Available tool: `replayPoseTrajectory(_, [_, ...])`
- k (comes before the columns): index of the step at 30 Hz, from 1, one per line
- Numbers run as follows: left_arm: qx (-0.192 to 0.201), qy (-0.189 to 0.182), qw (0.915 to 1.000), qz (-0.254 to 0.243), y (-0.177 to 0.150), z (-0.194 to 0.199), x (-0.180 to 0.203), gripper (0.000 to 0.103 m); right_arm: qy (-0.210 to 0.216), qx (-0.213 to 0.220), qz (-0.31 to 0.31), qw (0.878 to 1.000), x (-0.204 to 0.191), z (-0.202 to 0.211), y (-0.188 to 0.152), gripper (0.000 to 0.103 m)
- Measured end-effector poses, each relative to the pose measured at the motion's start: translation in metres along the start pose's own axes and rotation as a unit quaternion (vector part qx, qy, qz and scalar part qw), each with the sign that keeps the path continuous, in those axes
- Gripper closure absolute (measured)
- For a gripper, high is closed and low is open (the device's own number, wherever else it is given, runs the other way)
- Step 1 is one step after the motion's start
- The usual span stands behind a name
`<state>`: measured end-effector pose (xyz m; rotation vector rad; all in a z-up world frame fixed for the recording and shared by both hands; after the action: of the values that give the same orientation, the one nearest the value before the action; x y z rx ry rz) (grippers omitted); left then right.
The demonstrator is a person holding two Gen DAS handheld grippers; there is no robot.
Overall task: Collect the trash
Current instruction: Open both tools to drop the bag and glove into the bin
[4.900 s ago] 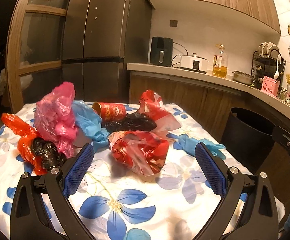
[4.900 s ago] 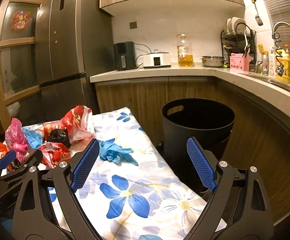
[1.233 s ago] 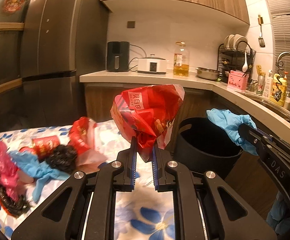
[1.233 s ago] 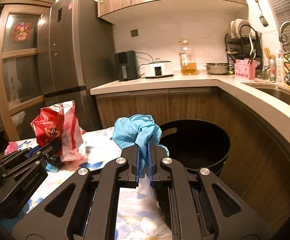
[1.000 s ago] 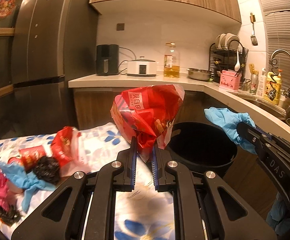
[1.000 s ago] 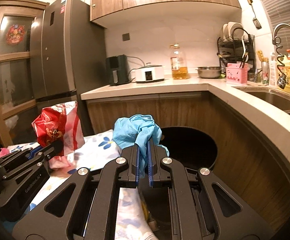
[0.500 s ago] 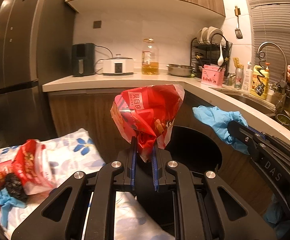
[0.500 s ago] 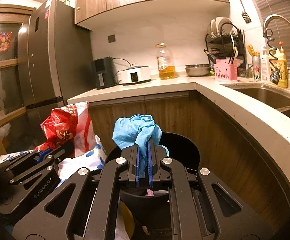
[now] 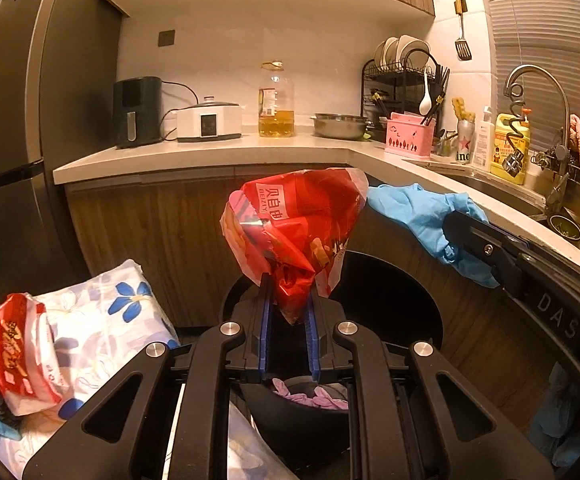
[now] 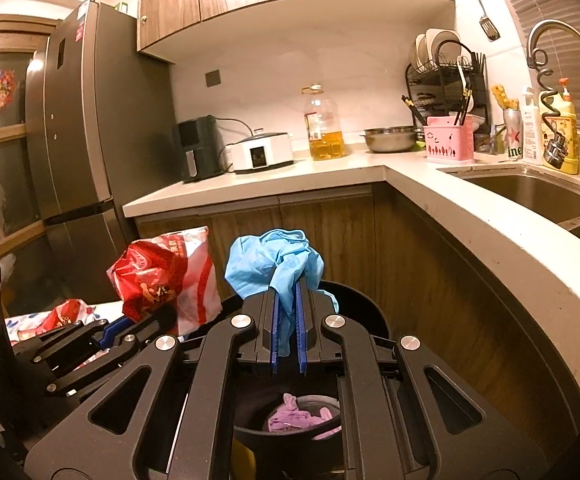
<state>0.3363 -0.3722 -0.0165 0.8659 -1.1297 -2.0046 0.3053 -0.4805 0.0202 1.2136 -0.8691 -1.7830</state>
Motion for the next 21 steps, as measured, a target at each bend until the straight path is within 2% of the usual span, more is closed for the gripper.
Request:
replayPoseTrajectory(8, [-0.004, -0.004, 1.0000, 0.000, 0.000, -0.012, 0.002, 0.081, -0.005, 0.000, -0.001, 1.000, 0.003, -0.013, 0.003, 0.094])
replayPoseTrajectory(12, [-0.003, -0.006, 1.0000, 0.000, 0.001, -0.016, 0.003, 0.079, -0.008, -0.001, -0.001, 1.000, 0.005, -0.016, 0.002, 0.089])
replayPoseTrajectory(15, [-0.007, -0.007, 1.0000, -0.001, -0.001, -0.018, 0.002, 0.071, -0.010, -0.003, -0.006, 1.000, 0.008, -0.019, 0.002, 0.075])
replayPoseTrajectory(17, [-0.008, -0.003, 1.0000, 0.001, -0.002, -0.019, 0.000, 0.057, -0.012, -0.001, -0.009, 1.000, 0.011, -0.019, 0.003, 0.067])
replayPoseTrajectory(21, [-0.012, 0.000, 0.9999, 0.007, -0.006, -0.019, -0.005, 0.046, -0.021, 0.003, -0.015, 1.000, 0.015, -0.017, 0.003, 0.055])
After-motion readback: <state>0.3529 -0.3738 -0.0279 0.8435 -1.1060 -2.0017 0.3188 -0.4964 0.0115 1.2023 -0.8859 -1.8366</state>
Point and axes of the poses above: each gripper's, at about its wrist camera, not at the fingertips, and z roughly against the way its jaws point, x to its right, y to its top, the point moved 6 cm from there along -z, roughly the way its jaws point, and after that the axes turned 15 degrees about -z, right-handed, at the moved point
